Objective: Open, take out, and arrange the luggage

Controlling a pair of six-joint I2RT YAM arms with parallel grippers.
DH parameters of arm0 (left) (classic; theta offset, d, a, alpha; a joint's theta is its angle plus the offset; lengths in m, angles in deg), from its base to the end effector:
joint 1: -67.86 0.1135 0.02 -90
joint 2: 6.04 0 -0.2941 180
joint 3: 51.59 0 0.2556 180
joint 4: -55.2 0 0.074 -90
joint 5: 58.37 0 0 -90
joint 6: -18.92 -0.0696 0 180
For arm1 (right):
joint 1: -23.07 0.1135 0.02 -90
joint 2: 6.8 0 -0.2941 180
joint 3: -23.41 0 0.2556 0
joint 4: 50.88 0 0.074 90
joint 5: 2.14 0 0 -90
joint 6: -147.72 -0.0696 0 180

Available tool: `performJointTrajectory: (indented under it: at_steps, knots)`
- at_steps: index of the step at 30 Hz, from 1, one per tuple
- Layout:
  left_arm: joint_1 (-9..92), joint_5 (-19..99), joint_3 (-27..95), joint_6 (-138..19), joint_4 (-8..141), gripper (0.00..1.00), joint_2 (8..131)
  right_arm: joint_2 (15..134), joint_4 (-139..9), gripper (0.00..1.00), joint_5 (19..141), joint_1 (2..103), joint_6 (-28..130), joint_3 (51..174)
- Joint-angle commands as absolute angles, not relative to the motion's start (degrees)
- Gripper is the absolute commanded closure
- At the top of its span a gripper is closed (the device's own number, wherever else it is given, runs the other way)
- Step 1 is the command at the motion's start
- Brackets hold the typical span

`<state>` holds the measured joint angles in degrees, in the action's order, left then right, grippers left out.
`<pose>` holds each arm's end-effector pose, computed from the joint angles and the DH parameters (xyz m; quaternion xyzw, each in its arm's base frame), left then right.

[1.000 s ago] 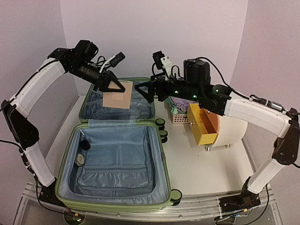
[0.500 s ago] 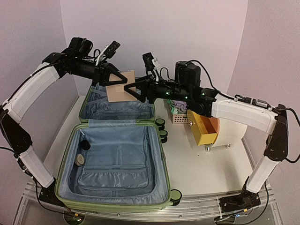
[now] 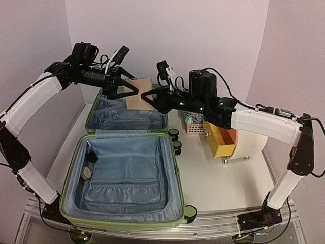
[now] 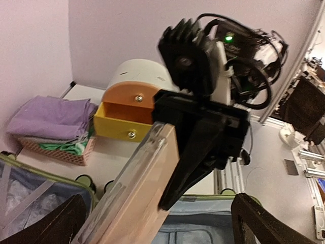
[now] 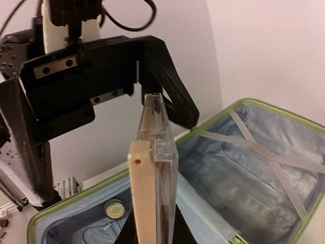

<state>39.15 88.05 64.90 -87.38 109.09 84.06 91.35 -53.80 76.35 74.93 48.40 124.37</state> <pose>0.2785 -0.2186 0.4693 0.5149 0.6021 -0.4512 0.4108 0.2727 0.3697 0.4169 -0.3215 0.6306 0.4188 0.5689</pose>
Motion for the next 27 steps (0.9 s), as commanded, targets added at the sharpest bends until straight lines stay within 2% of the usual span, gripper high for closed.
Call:
performJointTrajectory:
  at_steps: [1,5,6,11,18,27]
  knots:
    - [39.21,67.72,62.78,-86.93,101.76,0.00,79.76,87.56,-75.61,1.00,102.82,74.49,49.43,130.69]
    - [39.21,54.62,59.06,-89.68,98.95,0.00,78.00,90.89,-104.31,1.00,122.07,74.49,45.16,141.44]
    - [39.21,54.11,58.73,-89.83,98.85,0.00,77.86,91.40,-106.31,1.00,122.98,74.49,44.59,142.35]
    - [39.16,54.21,54.48,-90.31,97.97,0.00,76.76,103.80,-142.05,1.00,135.97,74.49,34.53,164.67]
    - [39.21,55.72,53.05,-89.98,98.16,0.00,76.75,101.93,-142.82,1.00,140.07,74.33,31.54,159.62]
    - [39.16,56.31,52.70,-89.15,98.17,0.00,76.97,101.66,-142.74,1.00,141.46,70.35,35.80,150.80]
